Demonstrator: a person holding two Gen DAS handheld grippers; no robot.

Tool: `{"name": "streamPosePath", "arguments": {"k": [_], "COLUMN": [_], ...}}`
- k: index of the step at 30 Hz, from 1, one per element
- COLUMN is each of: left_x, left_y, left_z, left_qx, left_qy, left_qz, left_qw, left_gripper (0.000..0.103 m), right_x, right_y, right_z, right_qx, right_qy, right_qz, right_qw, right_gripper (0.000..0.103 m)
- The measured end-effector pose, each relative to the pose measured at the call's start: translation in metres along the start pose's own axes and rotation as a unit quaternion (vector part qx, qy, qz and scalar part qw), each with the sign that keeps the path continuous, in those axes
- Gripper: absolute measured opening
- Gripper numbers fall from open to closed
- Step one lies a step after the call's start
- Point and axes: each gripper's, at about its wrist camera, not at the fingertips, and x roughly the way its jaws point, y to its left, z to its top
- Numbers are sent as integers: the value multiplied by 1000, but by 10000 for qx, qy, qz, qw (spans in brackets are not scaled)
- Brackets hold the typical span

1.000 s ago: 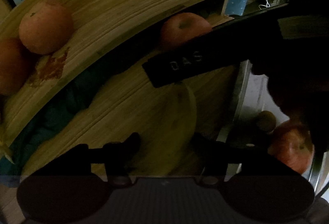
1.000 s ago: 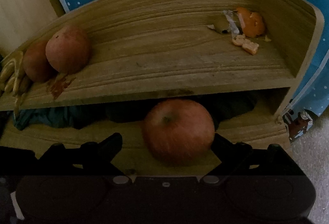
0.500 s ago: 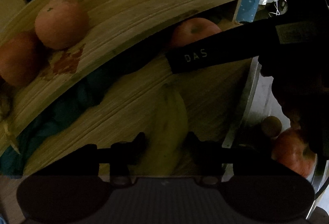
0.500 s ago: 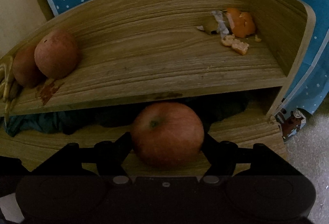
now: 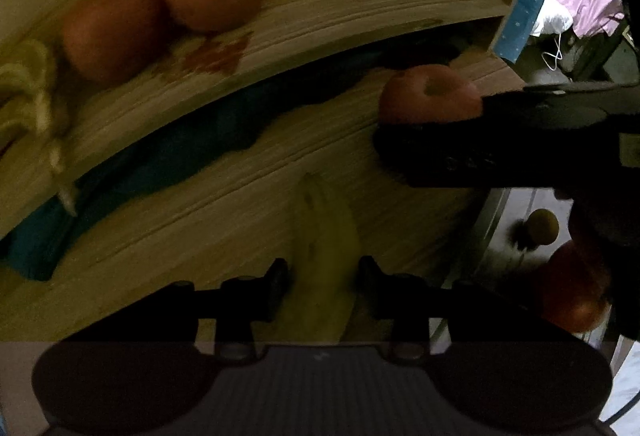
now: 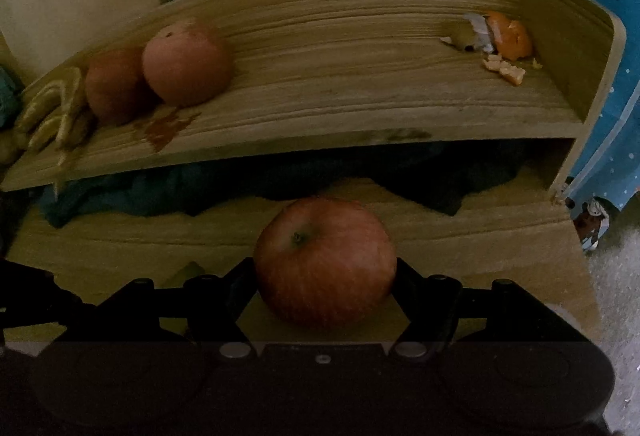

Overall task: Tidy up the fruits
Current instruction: 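Grasp the red apple with the right tool while the left tool grasps the banana, then carry the apple and banana in both tools over the metal tray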

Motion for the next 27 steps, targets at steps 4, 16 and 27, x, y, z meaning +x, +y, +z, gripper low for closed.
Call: {"name": "streamPosePath", "arguments": {"k": [4, 16, 27], "left_x": [-2, -8, -20], "left_y": [12, 25, 21], "left_z": [-8, -23, -36], "left_qx": [32, 598, 943], "left_qy": [24, 115, 40], "left_qz": [-66, -287, -410], "left_qw": [10000, 9977, 9947], "left_gripper": [42, 42, 40], "right_x": [-10, -39, -80], "right_y": [11, 38, 50], "right_z": [-8, -35, -58], "right_qx": [93, 457, 887], "right_qy": [14, -156, -486], "right_qz": [-27, -197, -626], "right_qw": [10000, 9986, 9929], "right_gripper": [72, 72, 72]}}
